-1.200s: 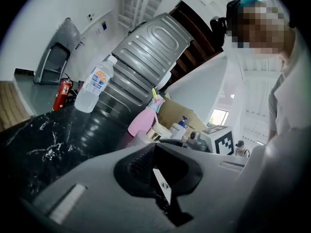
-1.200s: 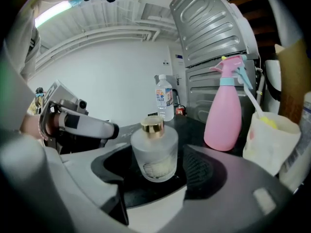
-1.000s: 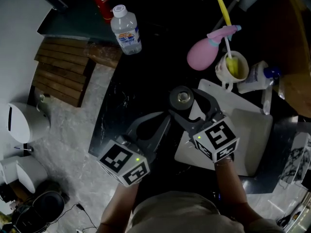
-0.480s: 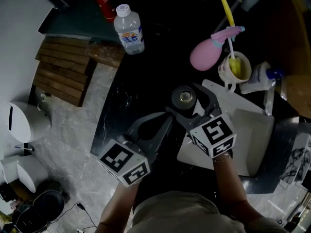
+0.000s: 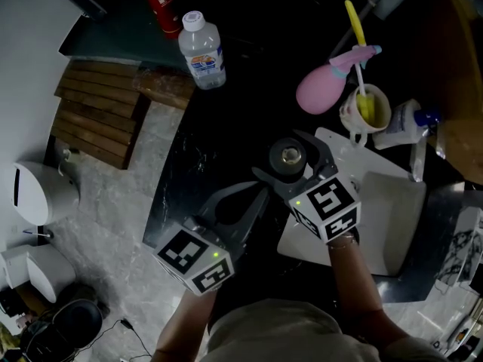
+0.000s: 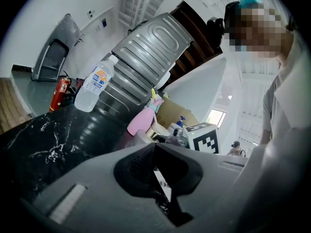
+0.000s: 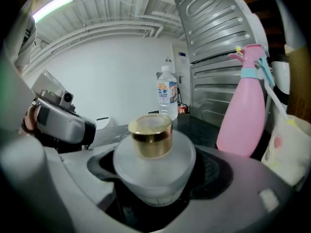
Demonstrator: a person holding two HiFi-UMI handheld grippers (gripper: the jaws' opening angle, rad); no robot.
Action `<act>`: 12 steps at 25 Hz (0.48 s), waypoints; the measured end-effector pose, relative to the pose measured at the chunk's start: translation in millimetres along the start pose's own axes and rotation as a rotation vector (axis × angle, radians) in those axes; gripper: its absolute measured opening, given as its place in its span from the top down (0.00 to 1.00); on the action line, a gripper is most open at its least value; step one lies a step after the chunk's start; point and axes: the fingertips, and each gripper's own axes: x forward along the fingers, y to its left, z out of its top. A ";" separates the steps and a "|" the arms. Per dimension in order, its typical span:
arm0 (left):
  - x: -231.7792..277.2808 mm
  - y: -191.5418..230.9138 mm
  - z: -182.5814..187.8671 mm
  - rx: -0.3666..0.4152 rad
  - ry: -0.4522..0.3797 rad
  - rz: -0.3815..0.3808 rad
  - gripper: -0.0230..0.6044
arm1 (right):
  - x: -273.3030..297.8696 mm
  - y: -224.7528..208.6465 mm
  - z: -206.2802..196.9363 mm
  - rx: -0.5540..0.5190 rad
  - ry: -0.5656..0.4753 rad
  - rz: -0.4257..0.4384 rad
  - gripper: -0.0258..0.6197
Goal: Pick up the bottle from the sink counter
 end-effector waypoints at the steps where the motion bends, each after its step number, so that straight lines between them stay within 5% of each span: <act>1: 0.2 0.3 0.2 0.000 0.000 -0.001 0.95 | 1.3 1.0 0.0 -0.004 0.004 0.008 0.36; 12: -1.7 3.4 -2.0 -0.002 0.002 0.015 0.95 | 3.9 -1.6 4.8 0.024 -0.010 -0.004 0.38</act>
